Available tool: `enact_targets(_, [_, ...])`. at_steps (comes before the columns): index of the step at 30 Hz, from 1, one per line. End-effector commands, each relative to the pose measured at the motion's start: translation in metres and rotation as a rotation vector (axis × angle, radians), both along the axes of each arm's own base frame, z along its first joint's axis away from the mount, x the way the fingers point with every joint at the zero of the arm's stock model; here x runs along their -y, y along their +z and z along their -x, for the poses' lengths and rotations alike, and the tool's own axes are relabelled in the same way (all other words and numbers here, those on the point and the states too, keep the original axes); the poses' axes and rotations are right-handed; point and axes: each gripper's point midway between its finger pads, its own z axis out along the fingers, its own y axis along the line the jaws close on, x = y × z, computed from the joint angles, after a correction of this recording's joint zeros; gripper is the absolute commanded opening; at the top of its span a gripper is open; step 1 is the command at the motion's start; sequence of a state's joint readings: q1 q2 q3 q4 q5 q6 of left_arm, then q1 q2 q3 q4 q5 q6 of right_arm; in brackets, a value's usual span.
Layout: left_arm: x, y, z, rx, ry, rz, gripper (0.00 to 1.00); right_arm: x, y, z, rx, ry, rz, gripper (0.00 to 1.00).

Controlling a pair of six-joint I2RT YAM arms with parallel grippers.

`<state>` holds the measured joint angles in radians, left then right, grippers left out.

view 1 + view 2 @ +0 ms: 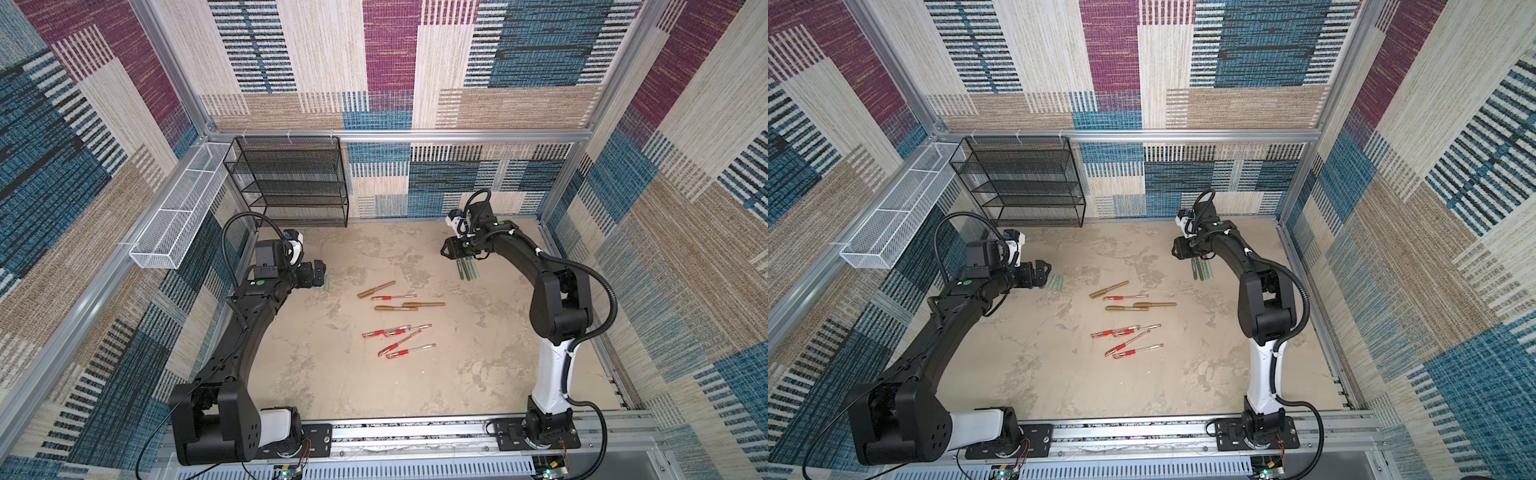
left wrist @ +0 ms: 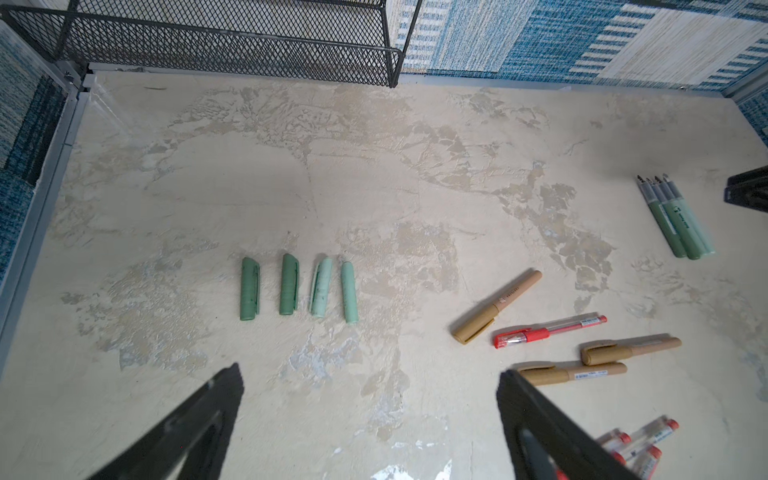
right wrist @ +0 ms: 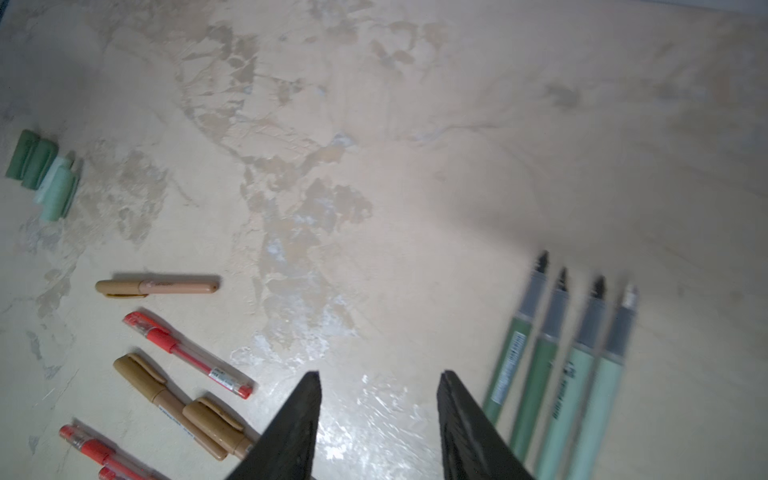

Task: Open the pen caps
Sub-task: 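Reach the right gripper to a tan capped pen and grasp its barrel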

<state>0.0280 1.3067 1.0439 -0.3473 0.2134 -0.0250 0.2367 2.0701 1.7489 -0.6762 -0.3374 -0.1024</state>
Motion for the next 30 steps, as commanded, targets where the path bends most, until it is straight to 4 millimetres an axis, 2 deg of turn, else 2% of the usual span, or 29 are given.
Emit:
enact_targets(1, [-0.001,0.008,-0.003,0.029,0.012,0.013,0.99,-0.035,-0.006,0.003,0.050,0.144,0.054,0.53])
enact_targets(4, [-0.002,0.009,-0.003,0.033,0.014,0.014,0.99,-0.065,-0.023,0.013,0.071,0.257,0.137,0.58])
enact_targets(8, [-0.003,0.008,-0.002,0.030,0.016,0.018,0.99,-0.100,-0.034,0.024,0.071,0.352,0.109,0.67])
enact_targets(13, [-0.004,0.009,-0.002,0.032,0.020,0.019,0.99,-0.140,-0.053,0.033,0.058,0.458,0.129,0.70])
enact_targets(18, [-0.004,0.008,-0.002,0.033,0.021,0.021,0.99,-0.166,-0.076,0.035,0.022,0.519,0.158,0.69])
enact_targets(21, [-0.004,0.008,-0.002,0.032,0.021,0.021,0.99,-0.178,-0.080,0.039,0.021,0.548,0.150,0.69])
enact_targets(30, [-0.004,0.006,-0.003,0.027,0.023,0.028,0.99,-0.188,-0.096,0.053,-0.005,0.592,0.162,0.68])
